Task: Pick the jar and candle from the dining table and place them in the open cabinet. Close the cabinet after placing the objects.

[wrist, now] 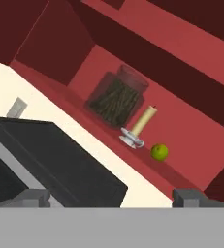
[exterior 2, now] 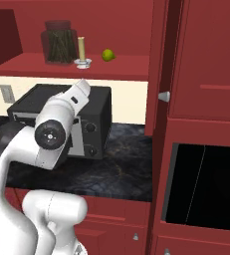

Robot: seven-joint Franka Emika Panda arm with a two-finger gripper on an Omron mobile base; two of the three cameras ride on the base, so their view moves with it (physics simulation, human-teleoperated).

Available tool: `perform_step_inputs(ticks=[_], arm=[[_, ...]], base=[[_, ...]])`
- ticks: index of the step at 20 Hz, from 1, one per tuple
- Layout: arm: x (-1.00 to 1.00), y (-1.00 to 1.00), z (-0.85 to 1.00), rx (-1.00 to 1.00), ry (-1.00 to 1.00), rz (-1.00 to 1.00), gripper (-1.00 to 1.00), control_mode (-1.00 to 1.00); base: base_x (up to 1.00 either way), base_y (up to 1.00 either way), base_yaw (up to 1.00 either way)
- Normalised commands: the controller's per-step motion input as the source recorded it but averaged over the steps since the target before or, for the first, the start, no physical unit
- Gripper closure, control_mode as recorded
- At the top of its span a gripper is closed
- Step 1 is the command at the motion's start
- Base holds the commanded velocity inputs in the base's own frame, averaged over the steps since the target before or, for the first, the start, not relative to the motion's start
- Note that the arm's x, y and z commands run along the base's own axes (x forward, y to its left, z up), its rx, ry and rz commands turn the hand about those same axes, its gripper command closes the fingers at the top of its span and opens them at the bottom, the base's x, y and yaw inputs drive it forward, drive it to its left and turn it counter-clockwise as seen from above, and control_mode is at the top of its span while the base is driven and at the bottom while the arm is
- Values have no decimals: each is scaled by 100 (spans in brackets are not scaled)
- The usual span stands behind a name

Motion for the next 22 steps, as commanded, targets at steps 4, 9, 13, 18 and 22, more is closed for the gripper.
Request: perform_step_inputs(ticks=[4, 9, 13, 18, 22], arm=[[-68, -21, 2, -15, -17, 0, -100, -100], [-70, -26, 10, -12, -18, -1, -100, -100], [-72, -23, 8, -10, -19, -3, -100, -100], [-67, -21, 0, -9, -19, -7, -100, -100], [-43, -18, 0, -11, -19, -10, -100, -100]], base=[[0, 0, 0], [0, 0, 0], [0, 0, 0], [0, 0, 0], [0, 0, 0]])
